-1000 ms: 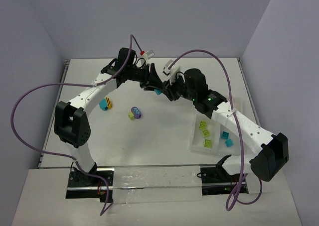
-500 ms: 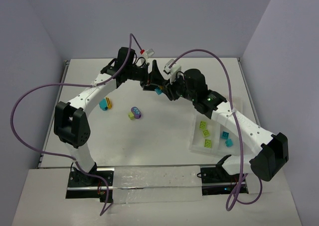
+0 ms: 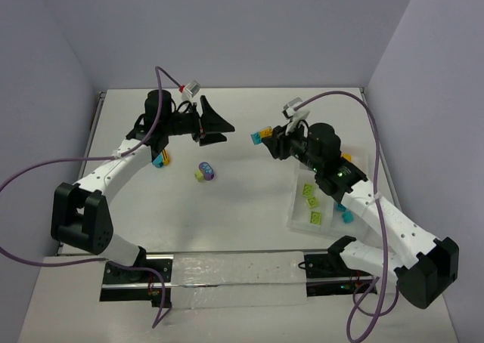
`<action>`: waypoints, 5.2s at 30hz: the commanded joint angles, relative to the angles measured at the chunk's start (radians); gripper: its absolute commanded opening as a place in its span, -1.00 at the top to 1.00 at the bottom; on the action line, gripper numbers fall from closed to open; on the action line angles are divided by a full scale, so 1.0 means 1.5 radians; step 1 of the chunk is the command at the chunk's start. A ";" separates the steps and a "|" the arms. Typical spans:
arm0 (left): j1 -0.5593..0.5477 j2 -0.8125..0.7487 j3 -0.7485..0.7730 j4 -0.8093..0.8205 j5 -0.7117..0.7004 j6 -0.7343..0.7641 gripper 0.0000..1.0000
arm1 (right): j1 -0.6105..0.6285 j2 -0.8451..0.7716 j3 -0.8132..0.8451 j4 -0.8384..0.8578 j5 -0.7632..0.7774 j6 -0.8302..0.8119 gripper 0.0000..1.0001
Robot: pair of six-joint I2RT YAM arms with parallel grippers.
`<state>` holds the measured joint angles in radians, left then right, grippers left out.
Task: Sort the legos into containers by color
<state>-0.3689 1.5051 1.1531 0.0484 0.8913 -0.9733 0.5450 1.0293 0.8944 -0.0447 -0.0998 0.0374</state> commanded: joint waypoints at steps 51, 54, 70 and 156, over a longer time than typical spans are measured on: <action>-0.227 0.027 0.159 -0.256 -0.155 0.517 -0.29 | -0.193 0.275 0.273 -0.426 -0.584 0.351 1.00; -0.227 0.028 0.159 -0.248 -0.147 0.508 -0.22 | -0.191 0.276 0.276 -0.429 -0.582 0.349 1.00; -0.227 0.036 0.156 -0.239 -0.139 0.490 0.90 | -0.187 0.281 0.292 -0.439 -0.575 0.339 1.00; -0.103 0.079 0.126 -0.147 0.007 0.165 0.99 | 0.081 0.173 0.221 -0.252 -0.058 -0.174 -0.16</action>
<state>-0.5270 1.6539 1.3262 -0.2047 0.9155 -0.7284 0.6510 1.3034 1.1961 -0.4201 -0.2549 -0.2253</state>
